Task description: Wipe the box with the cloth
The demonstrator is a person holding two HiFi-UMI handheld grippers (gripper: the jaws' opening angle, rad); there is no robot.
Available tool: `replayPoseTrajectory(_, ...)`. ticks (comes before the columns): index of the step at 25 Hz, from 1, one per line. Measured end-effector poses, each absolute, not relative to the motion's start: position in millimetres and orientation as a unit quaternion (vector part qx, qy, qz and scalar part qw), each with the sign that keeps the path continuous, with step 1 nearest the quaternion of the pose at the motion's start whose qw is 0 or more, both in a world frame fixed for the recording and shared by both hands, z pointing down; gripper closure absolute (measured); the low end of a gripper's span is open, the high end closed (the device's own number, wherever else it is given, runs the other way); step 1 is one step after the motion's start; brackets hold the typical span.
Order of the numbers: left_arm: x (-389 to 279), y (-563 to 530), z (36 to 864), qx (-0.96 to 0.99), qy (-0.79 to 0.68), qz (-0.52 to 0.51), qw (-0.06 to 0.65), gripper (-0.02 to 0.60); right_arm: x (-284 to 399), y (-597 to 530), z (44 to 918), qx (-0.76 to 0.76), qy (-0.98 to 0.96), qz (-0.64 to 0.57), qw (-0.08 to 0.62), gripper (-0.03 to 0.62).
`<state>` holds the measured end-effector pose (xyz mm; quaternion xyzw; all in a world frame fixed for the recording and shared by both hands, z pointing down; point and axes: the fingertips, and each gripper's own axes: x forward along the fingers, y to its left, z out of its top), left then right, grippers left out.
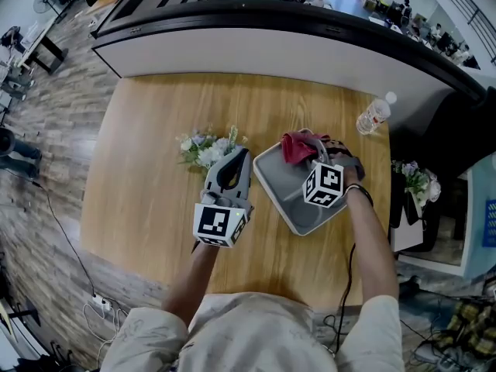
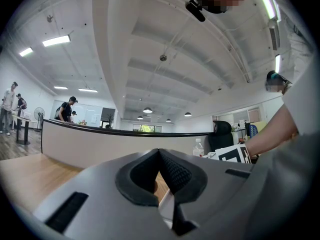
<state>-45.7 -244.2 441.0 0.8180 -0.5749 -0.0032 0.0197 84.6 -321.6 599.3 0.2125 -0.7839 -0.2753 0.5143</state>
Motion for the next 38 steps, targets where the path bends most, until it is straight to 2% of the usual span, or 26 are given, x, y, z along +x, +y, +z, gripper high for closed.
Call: replayPoseTrajectory(38,-31.1,-235.6,454.6,0.827,-0.561,0.001,0.029,0.571,136.6,-270.2,596.8,0.161,-0.786,-0.218,0.556,0.543)
